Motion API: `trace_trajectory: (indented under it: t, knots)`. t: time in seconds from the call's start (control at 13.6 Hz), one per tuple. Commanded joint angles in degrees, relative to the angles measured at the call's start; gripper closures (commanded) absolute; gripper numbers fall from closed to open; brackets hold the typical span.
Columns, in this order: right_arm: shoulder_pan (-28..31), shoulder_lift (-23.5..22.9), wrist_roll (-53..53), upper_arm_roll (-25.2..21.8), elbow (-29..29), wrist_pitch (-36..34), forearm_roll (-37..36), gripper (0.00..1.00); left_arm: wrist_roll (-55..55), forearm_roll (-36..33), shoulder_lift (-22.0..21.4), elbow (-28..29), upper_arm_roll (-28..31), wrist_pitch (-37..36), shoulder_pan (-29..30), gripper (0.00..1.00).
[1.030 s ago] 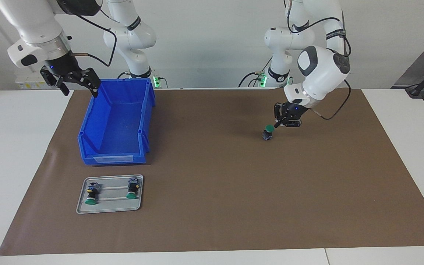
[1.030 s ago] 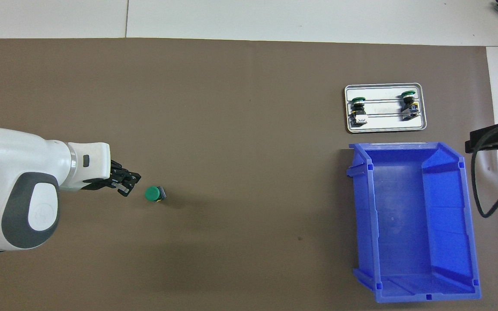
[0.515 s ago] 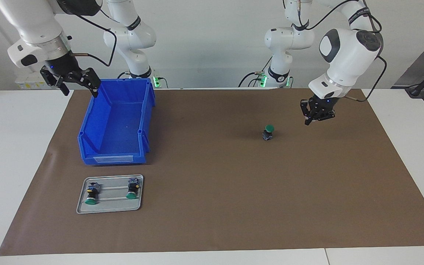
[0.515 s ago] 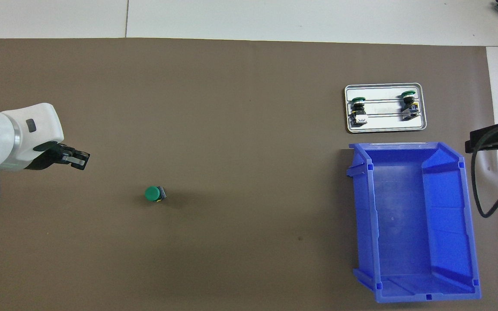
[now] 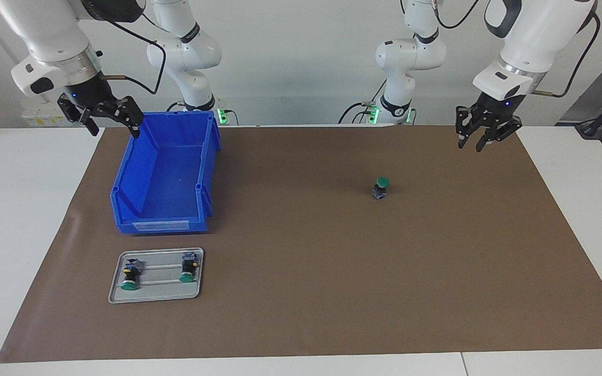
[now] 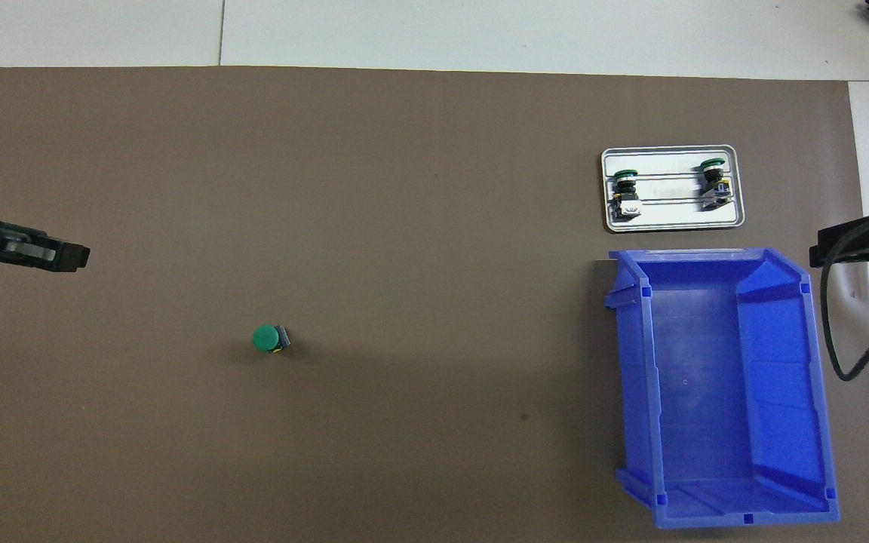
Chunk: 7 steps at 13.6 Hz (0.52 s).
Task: Place and press button with both arms
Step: 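Reach the right gripper to the green button and grasp it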
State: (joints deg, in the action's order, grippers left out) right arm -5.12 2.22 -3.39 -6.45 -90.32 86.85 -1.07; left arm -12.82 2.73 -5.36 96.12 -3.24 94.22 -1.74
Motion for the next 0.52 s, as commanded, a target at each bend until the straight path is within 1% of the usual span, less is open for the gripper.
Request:
trace_trajectory:
  t: [0.0,0.15,0.22,0.37,0.44]
  knots:
    - [-4.2,0.6,-0.7,0.6,-0.9,1.9,0.2,0.0,5.0,-0.9,4.0,-8.7,-0.4,-7.8,0.1,0.0]
    - [-7.4,0.4,-6.0,0.7,-2.2,5.6,0.2,0.0,5.8,-0.8,7.6,-16.5,-0.3,-14.4,0.3,0.0]
    - [-10.8,-0.1,-9.3,0.8,-2.8,7.2,0.2,0.0,5.8,-1.0,9.0,-18.8,-0.1,-16.3,0.4,0.0]
    - [-17.7,0.3,-16.6,0.9,-6.3,12.2,0.3,0.0,5.8,-1.7,8.6,-18.5,-0.2,-15.9,0.3,0.0]
    - [-20.5,0.1,-19.8,0.9,-7.0,13.9,0.4,0.0,5.7,-2.1,7.8,-16.7,-0.3,-15.8,0.2,0.0]
